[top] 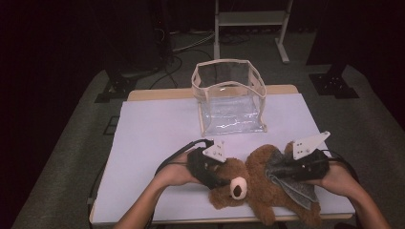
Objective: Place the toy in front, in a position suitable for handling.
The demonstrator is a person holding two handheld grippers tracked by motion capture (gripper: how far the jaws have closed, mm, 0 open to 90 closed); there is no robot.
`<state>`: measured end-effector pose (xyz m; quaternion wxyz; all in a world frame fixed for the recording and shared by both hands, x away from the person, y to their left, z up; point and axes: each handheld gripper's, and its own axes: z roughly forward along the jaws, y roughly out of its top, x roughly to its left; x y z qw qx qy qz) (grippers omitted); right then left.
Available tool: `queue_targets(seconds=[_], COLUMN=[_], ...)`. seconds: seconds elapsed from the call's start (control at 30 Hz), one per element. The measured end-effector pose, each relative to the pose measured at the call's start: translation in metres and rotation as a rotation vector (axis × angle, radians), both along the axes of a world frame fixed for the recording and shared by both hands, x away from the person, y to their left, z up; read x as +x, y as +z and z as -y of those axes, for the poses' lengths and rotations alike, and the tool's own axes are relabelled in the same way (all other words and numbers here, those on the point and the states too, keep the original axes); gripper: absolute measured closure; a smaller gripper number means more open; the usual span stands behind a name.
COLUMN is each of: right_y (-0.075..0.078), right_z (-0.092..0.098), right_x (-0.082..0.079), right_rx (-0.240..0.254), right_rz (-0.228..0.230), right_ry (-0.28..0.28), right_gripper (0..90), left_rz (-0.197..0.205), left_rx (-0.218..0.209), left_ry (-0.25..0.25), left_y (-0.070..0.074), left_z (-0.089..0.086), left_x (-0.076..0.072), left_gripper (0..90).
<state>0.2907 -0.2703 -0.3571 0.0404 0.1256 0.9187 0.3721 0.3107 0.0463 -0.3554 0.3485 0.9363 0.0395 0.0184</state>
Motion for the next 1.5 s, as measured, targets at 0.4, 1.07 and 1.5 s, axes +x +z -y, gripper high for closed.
queue_targets(seconds=[0.4, 1.07, 1.5], right_y=[-0.007, -0.006, -0.004], right_z=[-0.003, -0.012, -0.034], right_x=[-0.010, -0.004, 0.002], right_rx=[0.000, 0.095, 0.171], right_rz=[-0.008, 0.037, -0.005], right_ry=[0.026, -0.041, 0.007], right_gripper=[75.7, 75.4, 76.7], left_rz=[-0.104, 0.138, 0.171], left_rx=[0.036, 0.112, 0.147], left_ry=[-0.019, -0.035, -0.050], left_y=[-0.013, 0.005, 0.003], left_z=[0.012, -0.007, -0.033], left_x=[0.022, 0.021, -0.001], left_gripper=[23.0, 70.1, 65.4])
